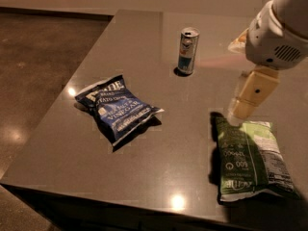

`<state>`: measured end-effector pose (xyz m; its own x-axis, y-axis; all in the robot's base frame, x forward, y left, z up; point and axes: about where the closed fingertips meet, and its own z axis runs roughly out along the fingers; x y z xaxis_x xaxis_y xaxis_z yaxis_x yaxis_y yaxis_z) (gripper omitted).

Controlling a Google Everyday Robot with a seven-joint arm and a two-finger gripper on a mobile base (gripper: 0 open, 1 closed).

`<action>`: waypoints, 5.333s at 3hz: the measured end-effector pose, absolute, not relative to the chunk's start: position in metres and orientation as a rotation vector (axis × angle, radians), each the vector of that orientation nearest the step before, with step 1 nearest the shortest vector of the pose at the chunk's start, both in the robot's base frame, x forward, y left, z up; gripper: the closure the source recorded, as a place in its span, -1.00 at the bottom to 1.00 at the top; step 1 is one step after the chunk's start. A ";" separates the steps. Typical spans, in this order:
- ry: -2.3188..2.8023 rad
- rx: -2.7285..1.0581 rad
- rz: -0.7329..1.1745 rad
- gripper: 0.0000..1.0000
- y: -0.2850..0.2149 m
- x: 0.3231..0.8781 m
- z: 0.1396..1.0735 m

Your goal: Pick blue chip bag

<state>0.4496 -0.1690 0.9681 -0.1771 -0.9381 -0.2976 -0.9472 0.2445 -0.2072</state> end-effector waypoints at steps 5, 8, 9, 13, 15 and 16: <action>2.260 -1.676 0.281 -1.00 0.004 0.473 0.889; 2.274 -1.734 0.271 -1.00 0.040 0.478 0.849; 2.271 -1.747 0.271 -0.77 0.043 0.480 0.846; 2.204 -1.660 0.334 1.00 0.015 0.495 0.896; 2.061 -1.576 0.408 1.00 -0.005 0.501 0.957; 1.996 -1.558 0.424 1.00 -0.009 0.496 0.976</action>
Offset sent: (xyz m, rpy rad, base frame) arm 0.0274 0.1066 -0.0412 0.1342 0.1162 -0.0177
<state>0.4959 -0.0095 0.9756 -0.1621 -0.7786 -0.6063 -0.9577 0.2722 -0.0936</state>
